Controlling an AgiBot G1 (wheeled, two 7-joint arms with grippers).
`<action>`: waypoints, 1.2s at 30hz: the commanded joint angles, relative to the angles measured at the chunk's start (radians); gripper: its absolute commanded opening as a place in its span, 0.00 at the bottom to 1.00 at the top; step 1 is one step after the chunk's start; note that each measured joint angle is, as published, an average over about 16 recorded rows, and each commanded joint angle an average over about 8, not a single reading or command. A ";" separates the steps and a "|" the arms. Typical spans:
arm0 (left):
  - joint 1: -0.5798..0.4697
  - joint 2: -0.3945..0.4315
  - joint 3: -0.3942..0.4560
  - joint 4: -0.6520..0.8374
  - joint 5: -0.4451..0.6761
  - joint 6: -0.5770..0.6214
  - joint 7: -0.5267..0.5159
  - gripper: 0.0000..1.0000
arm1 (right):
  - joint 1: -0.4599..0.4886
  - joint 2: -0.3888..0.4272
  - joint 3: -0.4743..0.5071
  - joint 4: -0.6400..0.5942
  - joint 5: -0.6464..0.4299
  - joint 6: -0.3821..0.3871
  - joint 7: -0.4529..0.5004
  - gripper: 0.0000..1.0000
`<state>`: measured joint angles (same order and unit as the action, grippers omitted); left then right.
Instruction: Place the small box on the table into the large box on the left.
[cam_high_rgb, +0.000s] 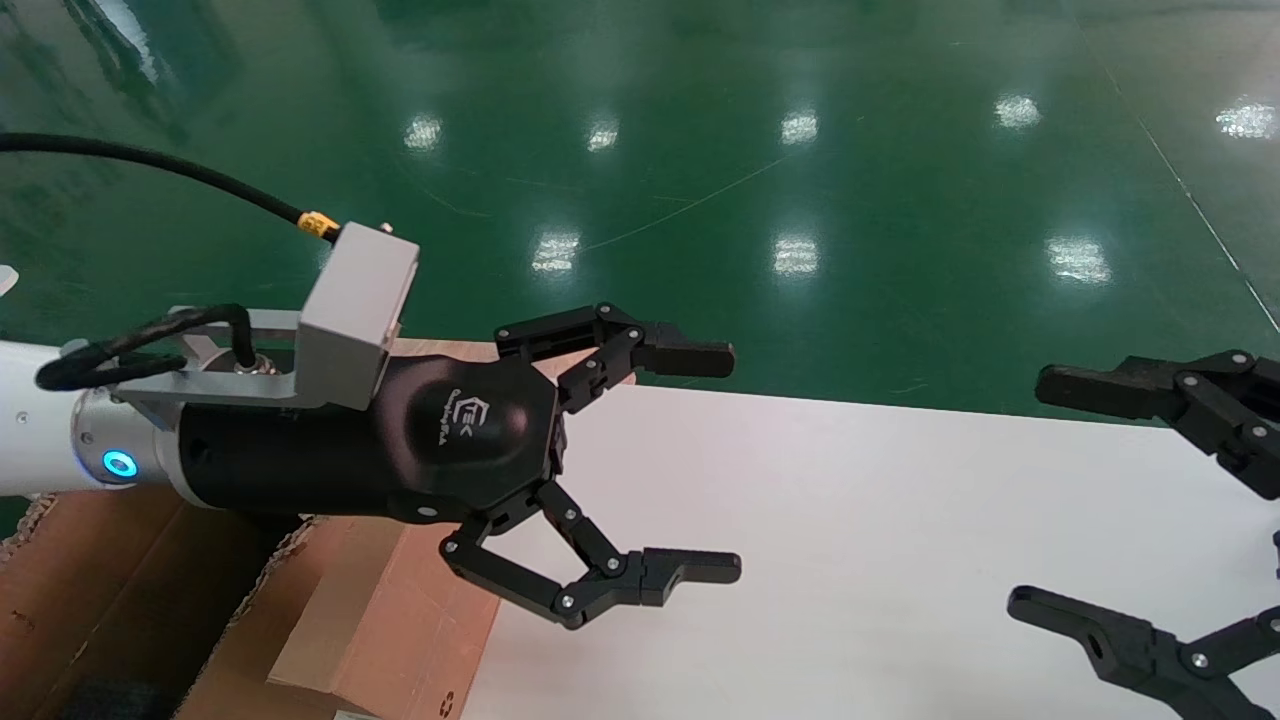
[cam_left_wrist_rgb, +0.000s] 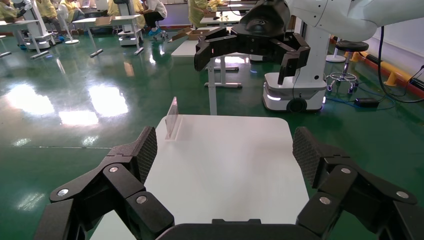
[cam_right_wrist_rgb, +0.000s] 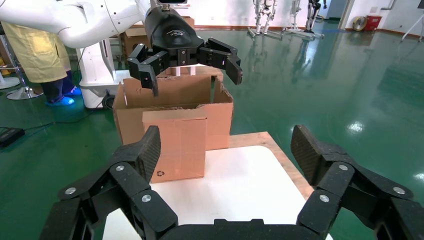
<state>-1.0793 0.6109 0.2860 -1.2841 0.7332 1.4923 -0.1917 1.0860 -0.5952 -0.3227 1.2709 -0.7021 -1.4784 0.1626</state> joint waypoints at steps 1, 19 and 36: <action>0.000 0.000 0.000 0.000 0.000 0.000 0.000 0.95 | 0.000 0.000 0.000 0.000 0.000 0.000 0.000 0.00; -0.045 -0.062 0.031 -0.028 0.148 -0.063 -0.065 1.00 | 0.000 0.000 0.000 0.000 0.000 0.000 0.000 0.00; -0.286 -0.092 0.090 -0.075 0.438 -0.108 -0.193 1.00 | 0.000 0.000 0.000 -0.001 0.000 0.000 0.000 0.00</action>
<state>-1.3603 0.5197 0.3859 -1.3537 1.1798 1.3812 -0.4142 1.0862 -0.5950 -0.3231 1.2702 -0.7017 -1.4783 0.1622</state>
